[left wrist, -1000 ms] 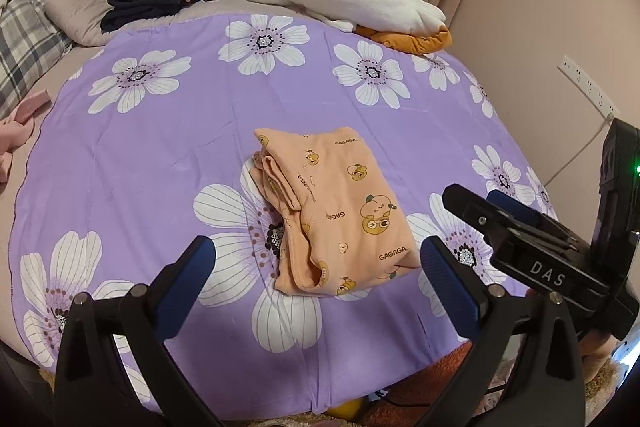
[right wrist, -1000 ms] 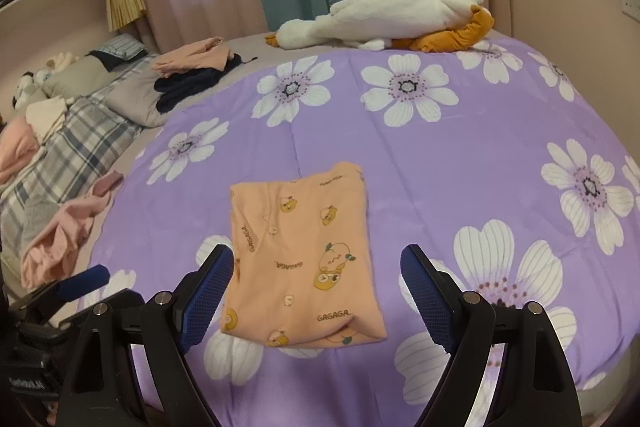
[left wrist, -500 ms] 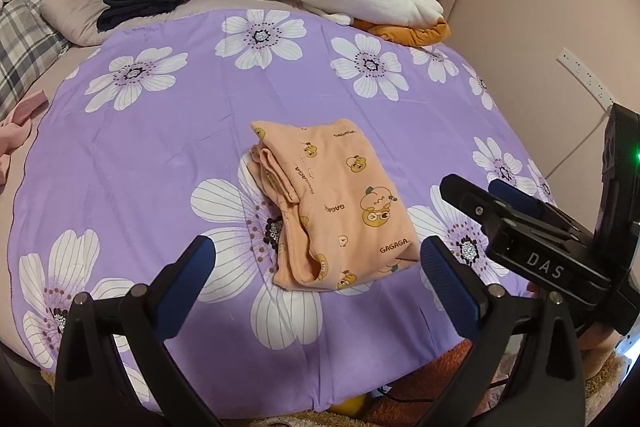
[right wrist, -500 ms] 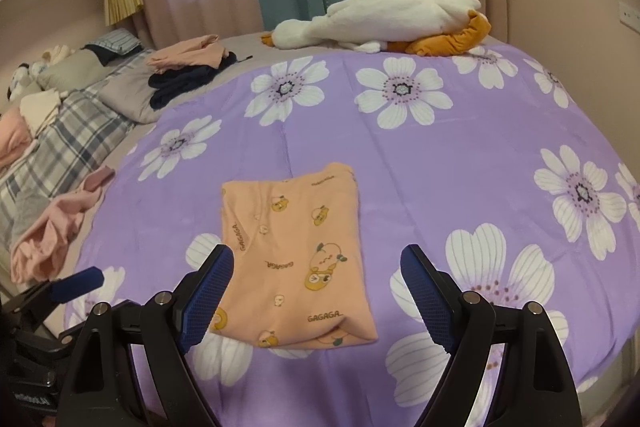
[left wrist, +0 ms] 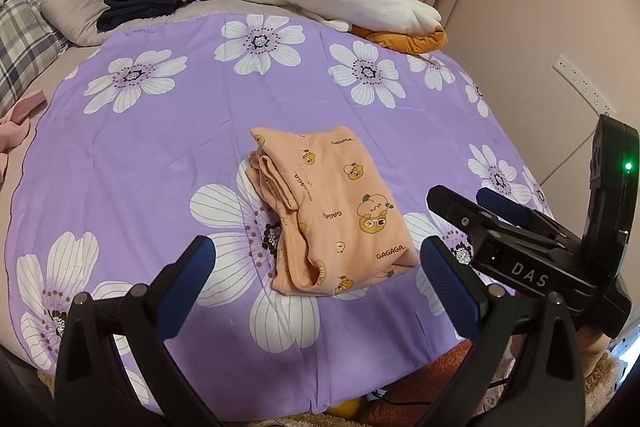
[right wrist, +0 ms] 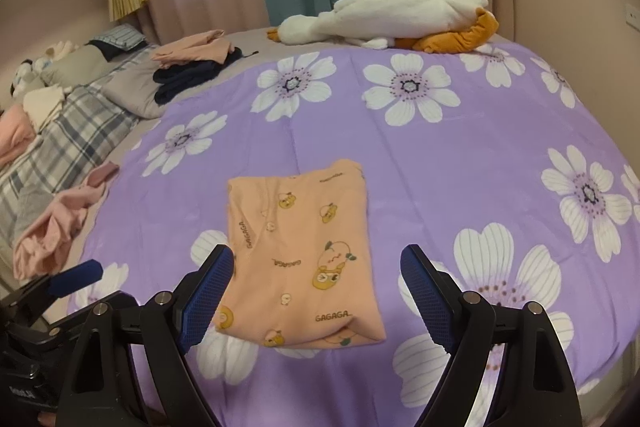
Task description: Fold small clothes
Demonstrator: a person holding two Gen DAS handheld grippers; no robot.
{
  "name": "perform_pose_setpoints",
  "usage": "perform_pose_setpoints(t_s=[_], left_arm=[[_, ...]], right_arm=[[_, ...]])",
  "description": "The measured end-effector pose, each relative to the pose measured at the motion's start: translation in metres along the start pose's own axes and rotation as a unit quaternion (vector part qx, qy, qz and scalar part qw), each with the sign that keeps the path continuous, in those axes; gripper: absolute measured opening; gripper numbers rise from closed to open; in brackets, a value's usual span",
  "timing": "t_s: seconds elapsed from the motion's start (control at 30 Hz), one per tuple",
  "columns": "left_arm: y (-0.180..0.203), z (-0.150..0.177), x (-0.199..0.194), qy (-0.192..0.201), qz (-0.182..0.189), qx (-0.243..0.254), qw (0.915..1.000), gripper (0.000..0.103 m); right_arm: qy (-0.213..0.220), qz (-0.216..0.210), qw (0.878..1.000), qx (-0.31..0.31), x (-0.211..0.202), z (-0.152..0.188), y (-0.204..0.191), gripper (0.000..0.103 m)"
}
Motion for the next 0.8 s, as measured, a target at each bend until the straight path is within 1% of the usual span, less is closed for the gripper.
perform_pose_setpoints(t_s=[0.23,0.37,0.8], left_arm=[[-0.0011,0.0001,-0.0008,0.001,-0.005,0.0,1.0,0.102],[-0.0021,-0.0003,-0.0026,0.004,-0.014,0.009,0.9999,0.102],[-0.0044,0.0005,-0.0034,0.003,-0.014,0.009,0.9999,0.102]], right_arm=[[-0.001,0.003,1.0,0.001,0.0011,0.0003,-0.0003,0.085],[-0.005,0.004,1.0,0.002,0.0027,0.0012,0.0012,0.085],[-0.009,0.008,1.0,0.0,0.0046,0.0033,-0.0001,0.085]])
Point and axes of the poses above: each gripper's, at about its wrist camera, not at the fingertips, and x roughly the way its jaws point, y to its right, z to its underside, the point moved 7 cm from there along x, roughly the way its jaws point, and after that the axes turned 3 degrees about z, right-handed, at the moved point
